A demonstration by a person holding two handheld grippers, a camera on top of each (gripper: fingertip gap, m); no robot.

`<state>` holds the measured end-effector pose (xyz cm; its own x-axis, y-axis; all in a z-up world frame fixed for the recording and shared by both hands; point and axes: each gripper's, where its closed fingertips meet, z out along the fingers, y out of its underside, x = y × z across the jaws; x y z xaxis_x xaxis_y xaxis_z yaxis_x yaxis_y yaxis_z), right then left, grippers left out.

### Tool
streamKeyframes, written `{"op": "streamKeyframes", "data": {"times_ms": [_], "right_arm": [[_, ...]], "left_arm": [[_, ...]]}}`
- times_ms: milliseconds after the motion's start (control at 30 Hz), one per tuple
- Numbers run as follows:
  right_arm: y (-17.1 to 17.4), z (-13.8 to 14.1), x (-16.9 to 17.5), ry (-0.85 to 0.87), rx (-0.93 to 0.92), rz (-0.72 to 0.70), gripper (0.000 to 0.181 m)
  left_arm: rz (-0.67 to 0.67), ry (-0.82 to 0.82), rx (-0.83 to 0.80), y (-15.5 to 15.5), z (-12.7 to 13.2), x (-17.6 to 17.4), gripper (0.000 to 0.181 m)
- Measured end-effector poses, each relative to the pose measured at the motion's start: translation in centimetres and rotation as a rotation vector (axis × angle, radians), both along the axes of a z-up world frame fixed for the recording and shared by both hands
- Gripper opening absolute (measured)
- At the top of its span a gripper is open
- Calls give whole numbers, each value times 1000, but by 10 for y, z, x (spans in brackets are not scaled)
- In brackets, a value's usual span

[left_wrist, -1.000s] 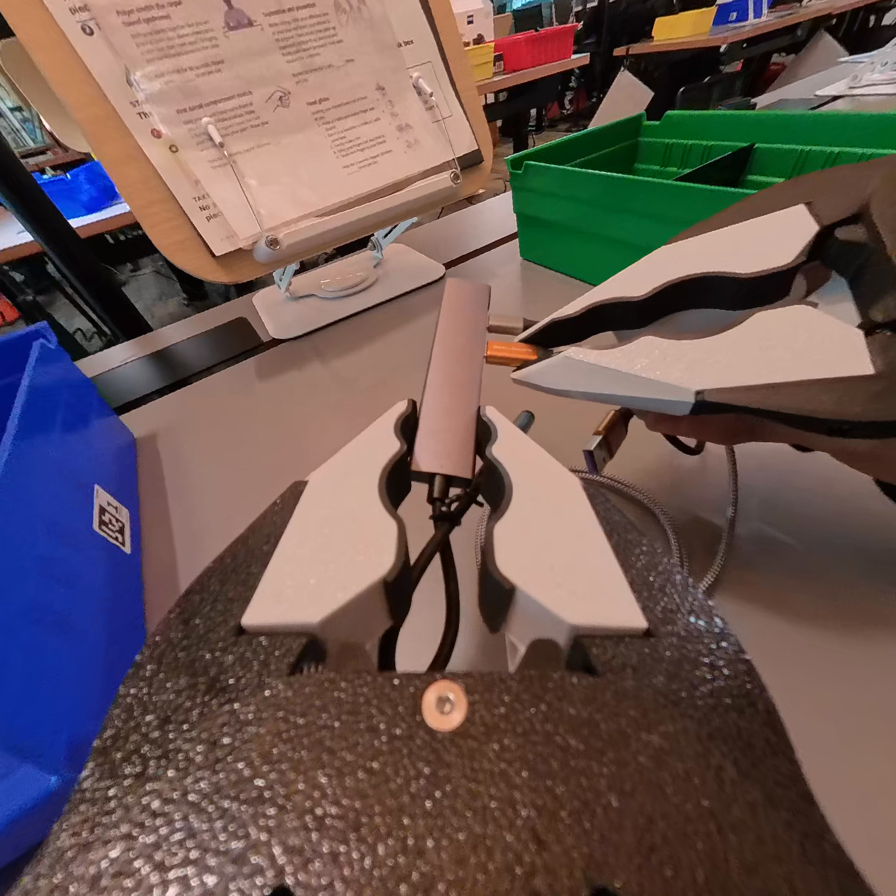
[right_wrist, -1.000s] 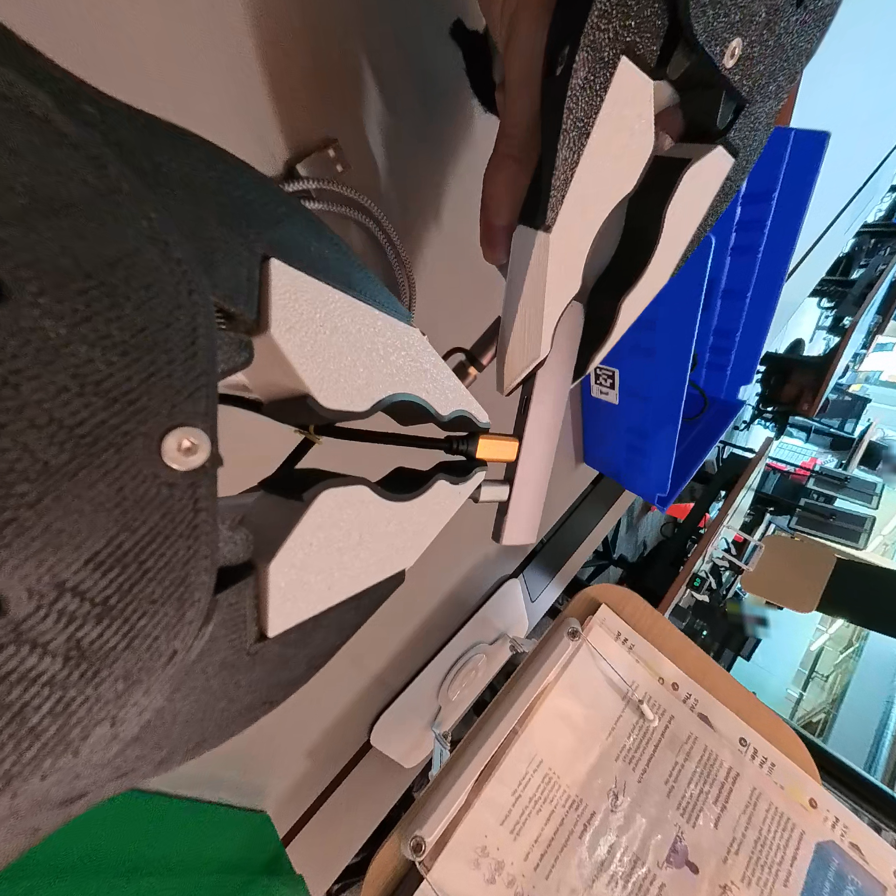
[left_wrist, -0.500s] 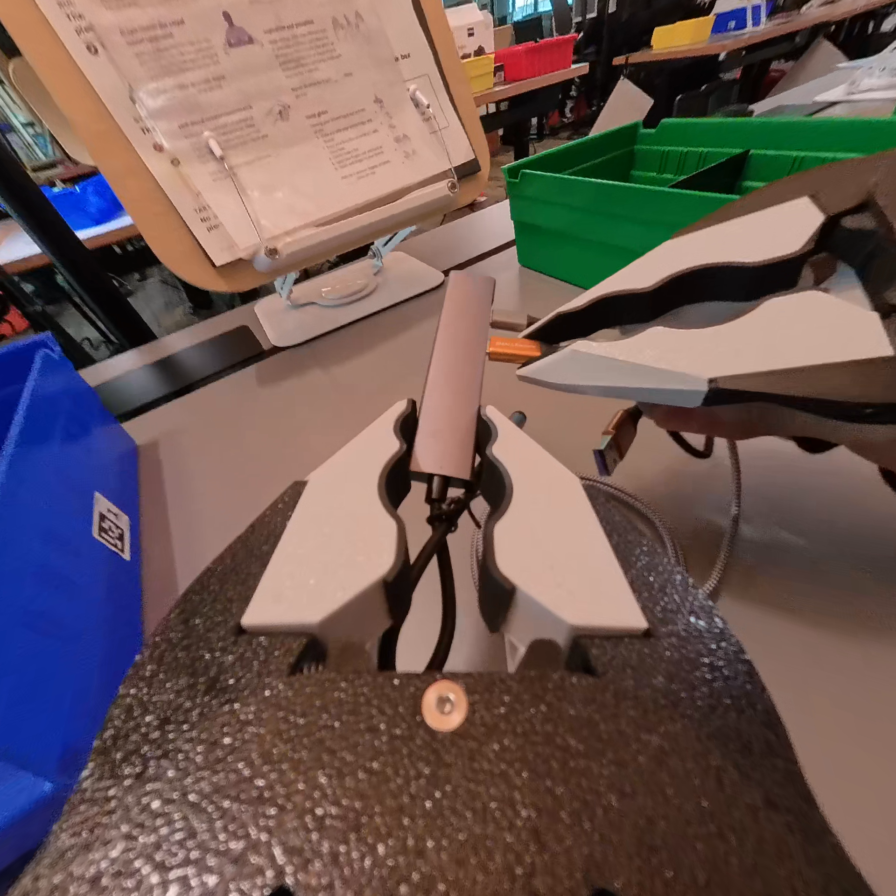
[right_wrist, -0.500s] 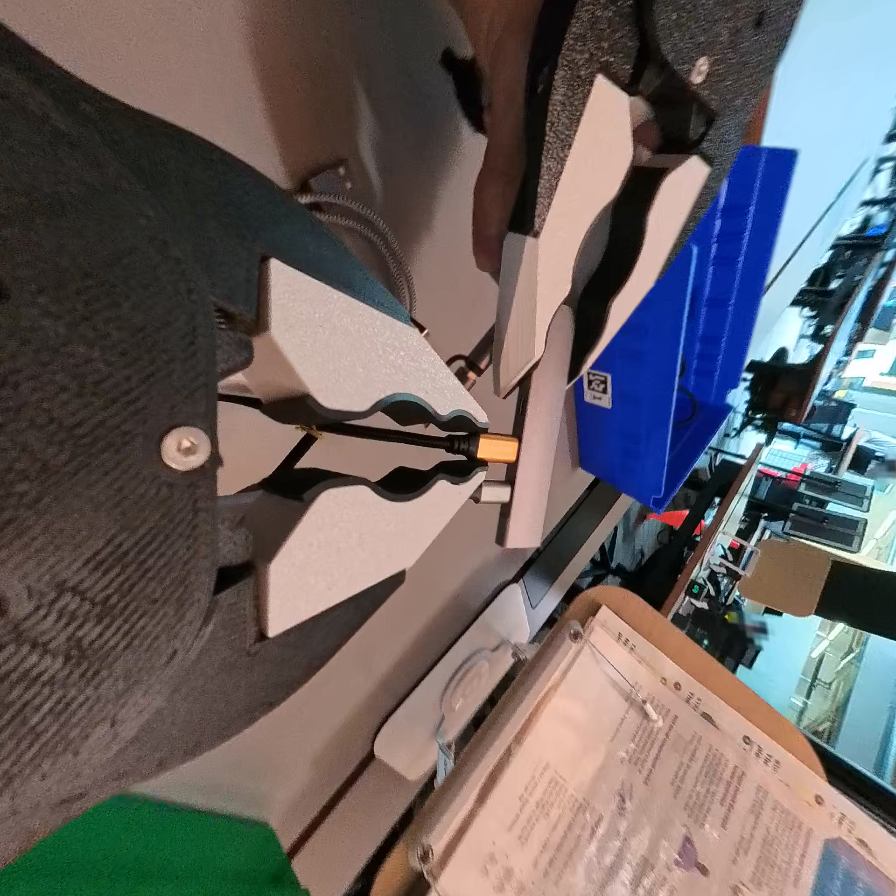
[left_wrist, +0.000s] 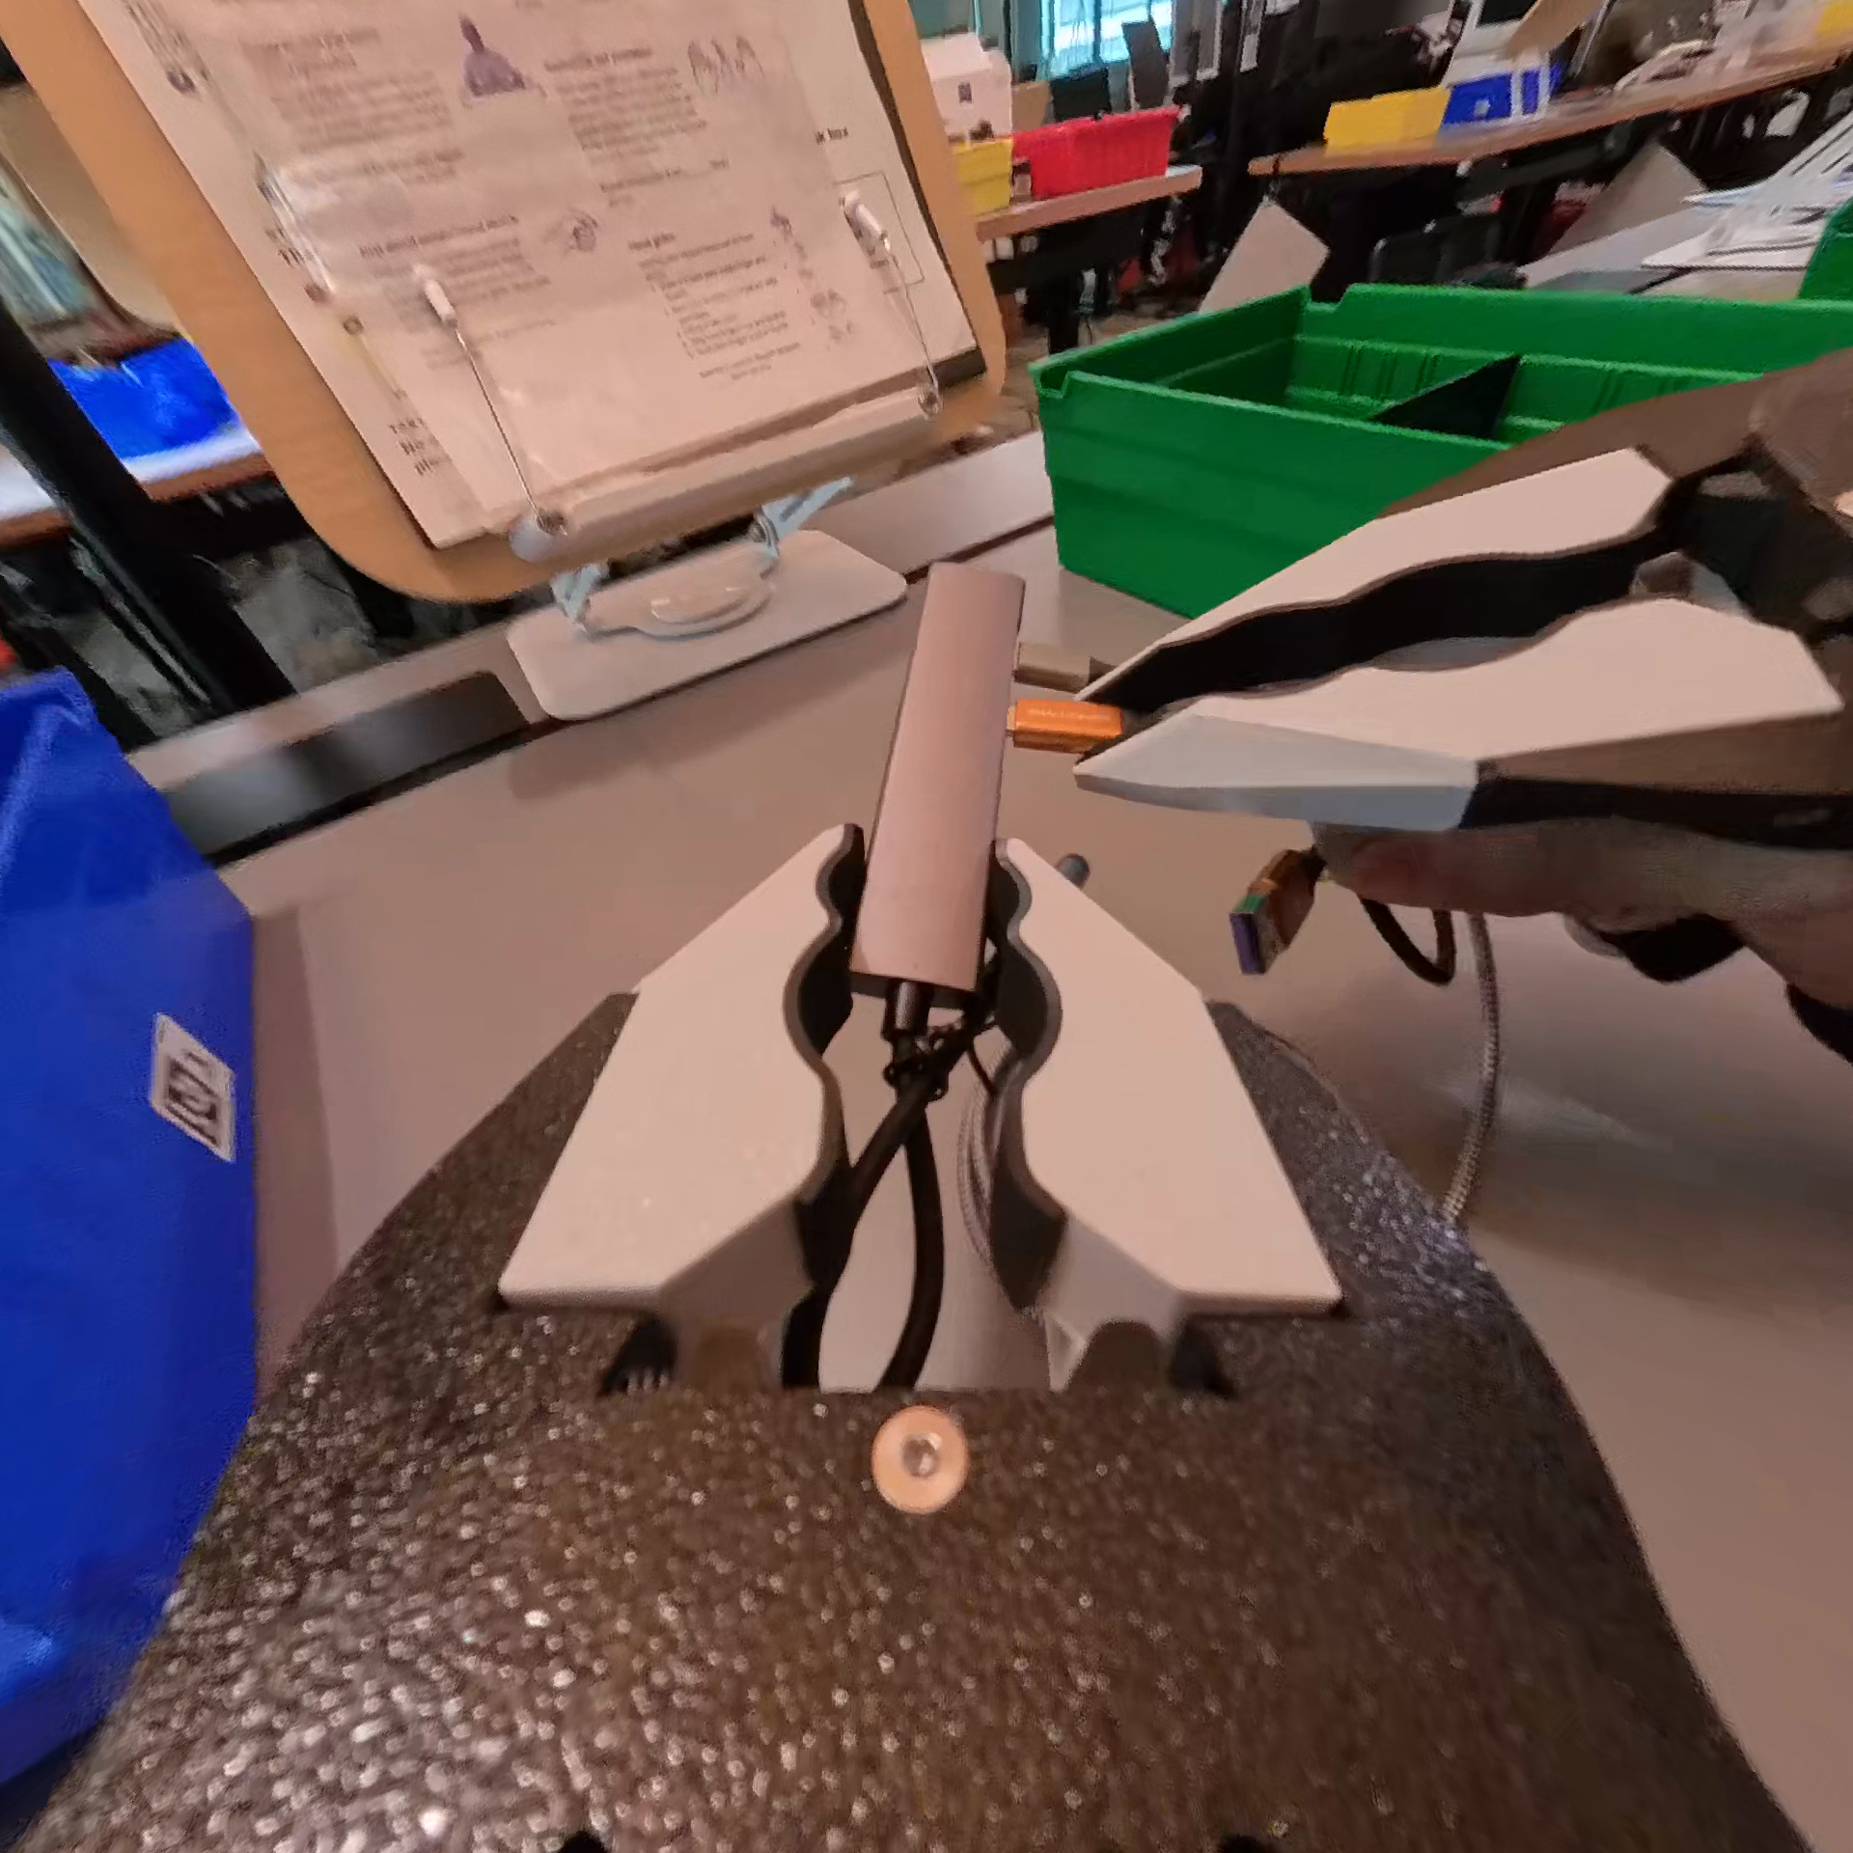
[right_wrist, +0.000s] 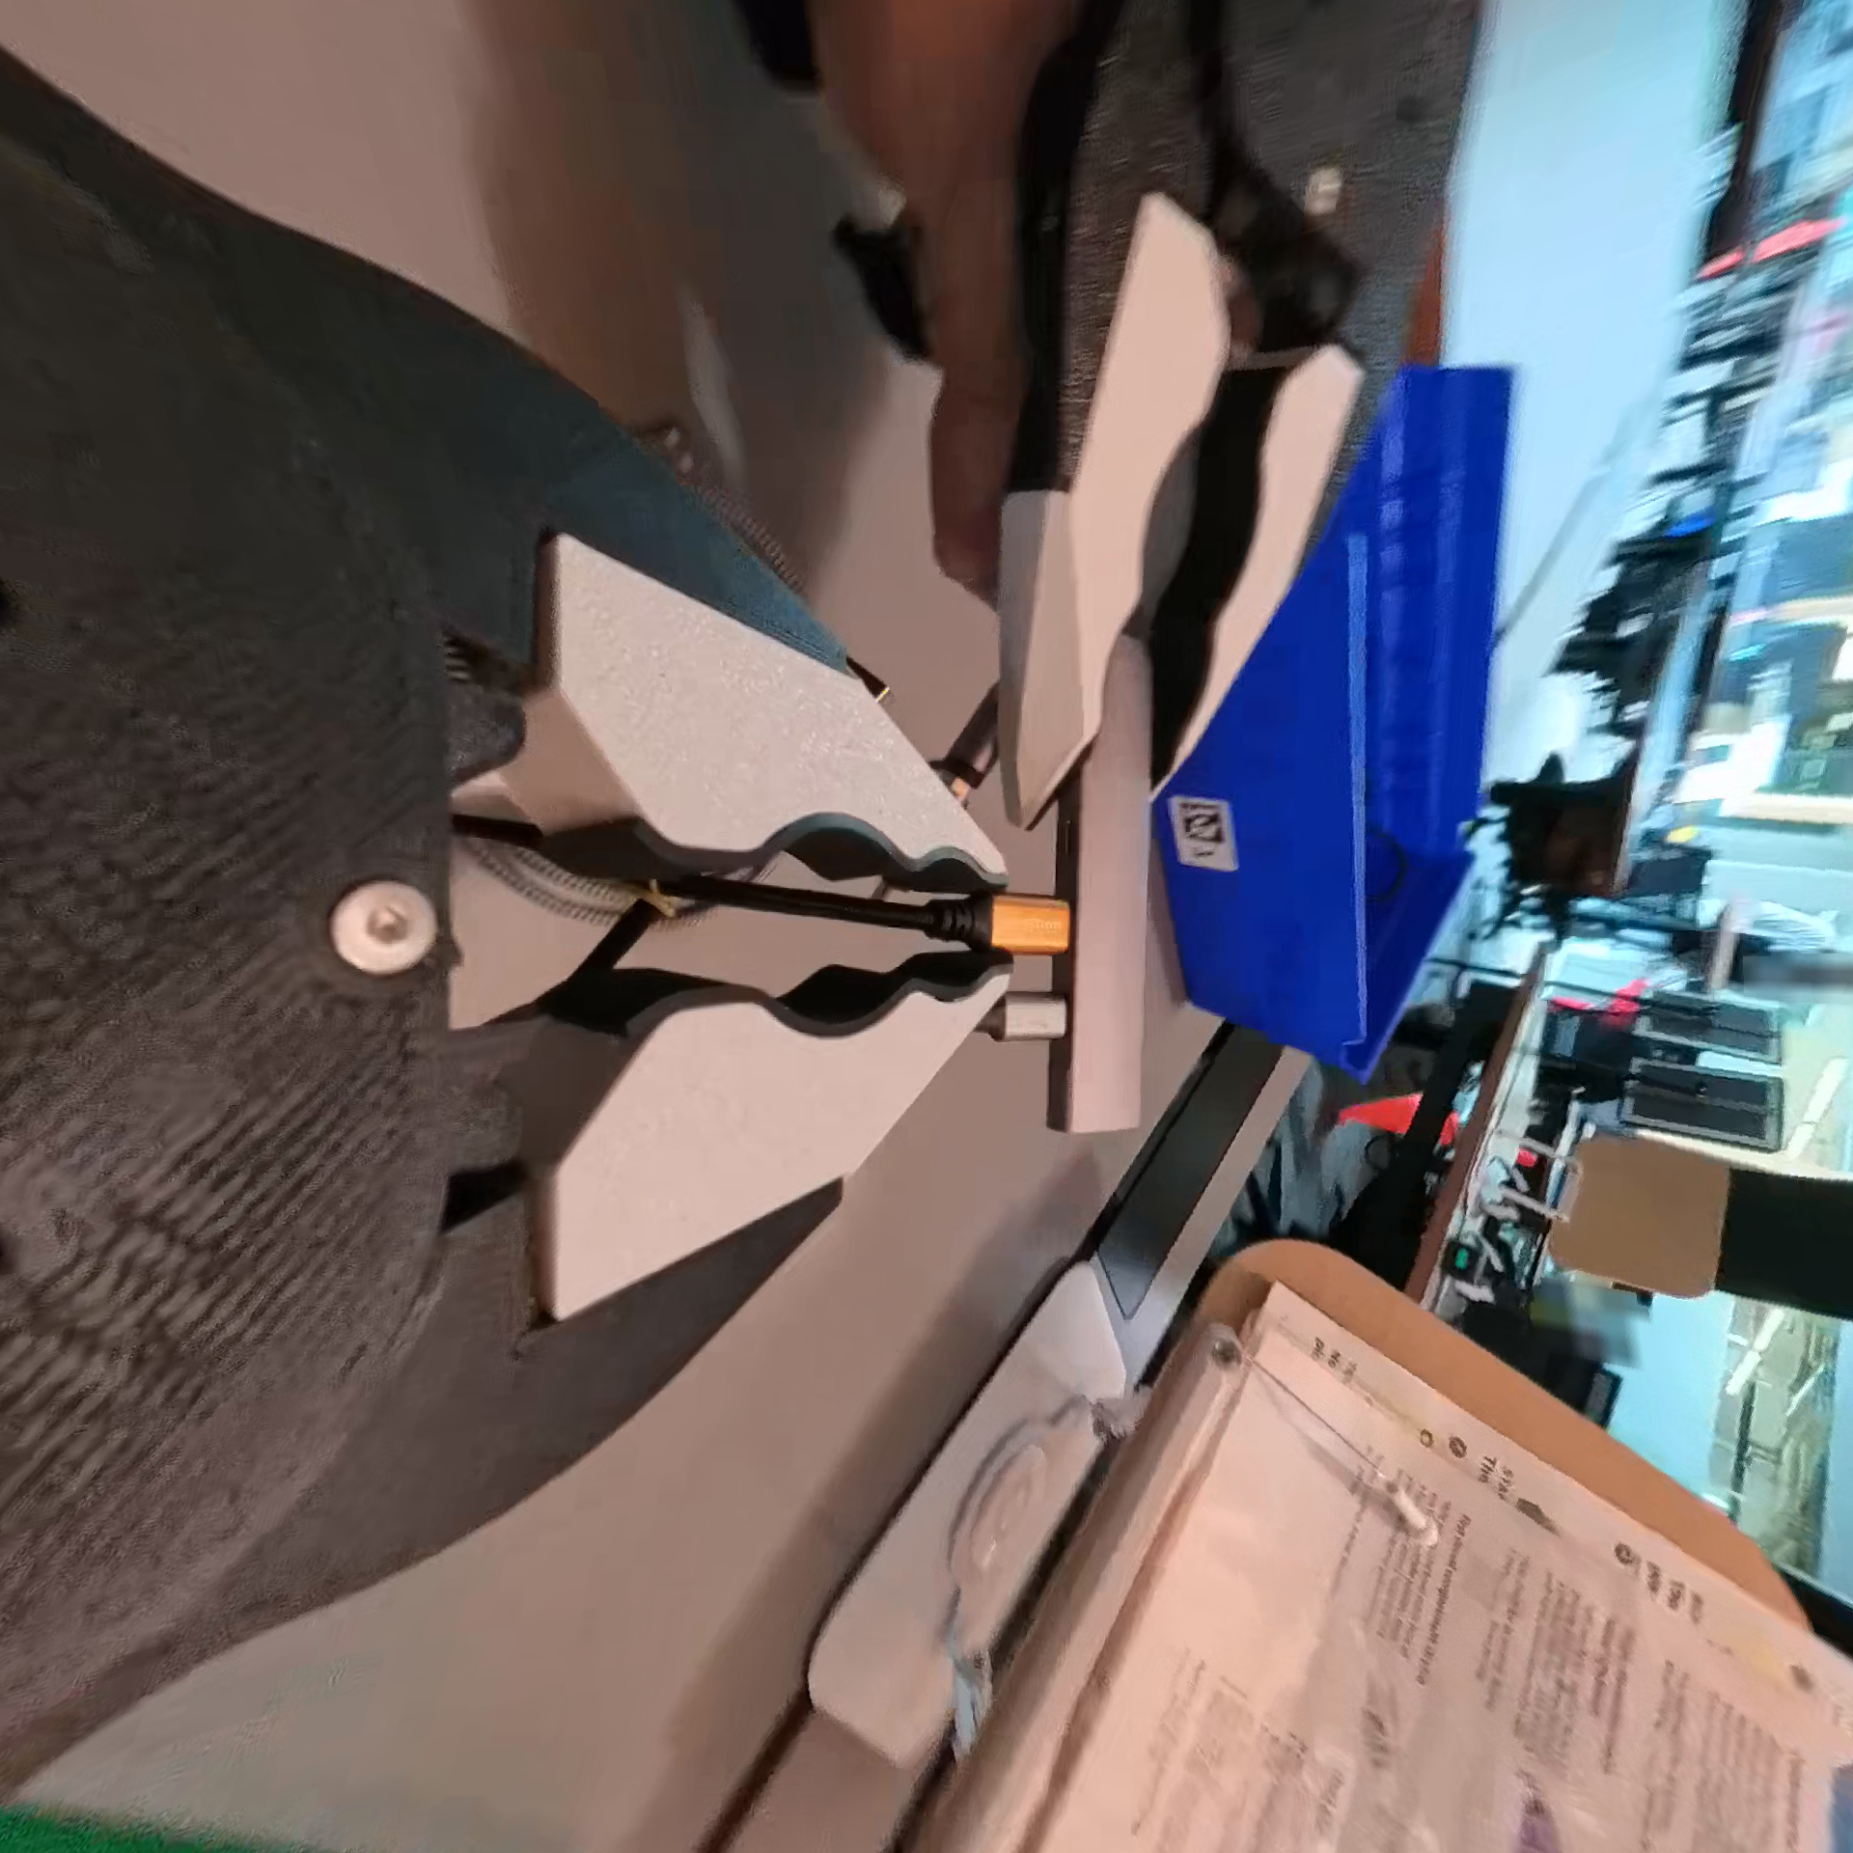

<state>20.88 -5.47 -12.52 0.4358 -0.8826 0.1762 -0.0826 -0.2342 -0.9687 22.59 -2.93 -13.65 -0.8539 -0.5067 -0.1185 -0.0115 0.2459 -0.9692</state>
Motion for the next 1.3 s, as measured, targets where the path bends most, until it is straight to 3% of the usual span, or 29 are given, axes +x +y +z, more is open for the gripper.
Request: {"op": "streamKeyframes", "data": {"times_ms": [33, 67, 133, 200, 267, 333, 433, 533, 600, 700, 767, 867, 933, 1000, 1133, 1233, 1300], "right_arm": [[0, 2, 0, -2, 26, 0, 11], [3, 0, 1, -20, -35, -7, 11], [35, -21, -16, 17, -160, 139, 11], [22, -27, -12, -16, -251, 12, 11], [-4, 5, -9, -96, -57, -49, 11], [-27, 39, -21, -232, 170, -32, 11], [-44, 67, -47, -342, 326, 69, 11], [-46, 79, -71, -357, 422, 226, 10], [-27, 84, -96, -307, 425, 410, 10], [-17, 69, -99, -193, 312, 390, 10], [1, 68, -107, -152, 286, 453, 10], [-18, 111, -115, -291, 341, 351, 11], [-78, 139, -107, -357, 357, 99, 11], [-150, 147, -98, -331, 252, -184, 10], [-263, 128, -78, -178, 42, -550, 10], [-300, 84, -58, 42, -62, -620, 11], [-306, 49, -49, 184, -145, -592, 12]], "left_arm": [[15, -37, 6, 0, 4, 0, 23], [33, -57, 19, 2, 5, 1, 23], [183, -40, -6, 29, 5, 29, 23], [219, 49, -124, 60, 14, 50, 22], [240, 22, -141, 72, 19, 55, 22], [208, 18, -141, 63, 18, 50, 22], [180, 8, -126, 52, 16, 43, 22], [206, 3, -159, 55, 20, 44, 22], [226, 3, -182, 60, 23, 48, 22], [230, 10, -194, 62, 23, 49, 22], [222, 5, -183, 60, 22, 48, 22], [203, 17, -177, 57, 20, 46, 22], [194, 27, -182, 57, 19, 46, 22], [185, 46, -192, 57, 18, 47, 22], [156, 73, -203, 52, 17, 45, 22], [148, 68, -199, 51, 16, 44, 22], [141, 81, -205, 51, 15, 44, 22]]}}
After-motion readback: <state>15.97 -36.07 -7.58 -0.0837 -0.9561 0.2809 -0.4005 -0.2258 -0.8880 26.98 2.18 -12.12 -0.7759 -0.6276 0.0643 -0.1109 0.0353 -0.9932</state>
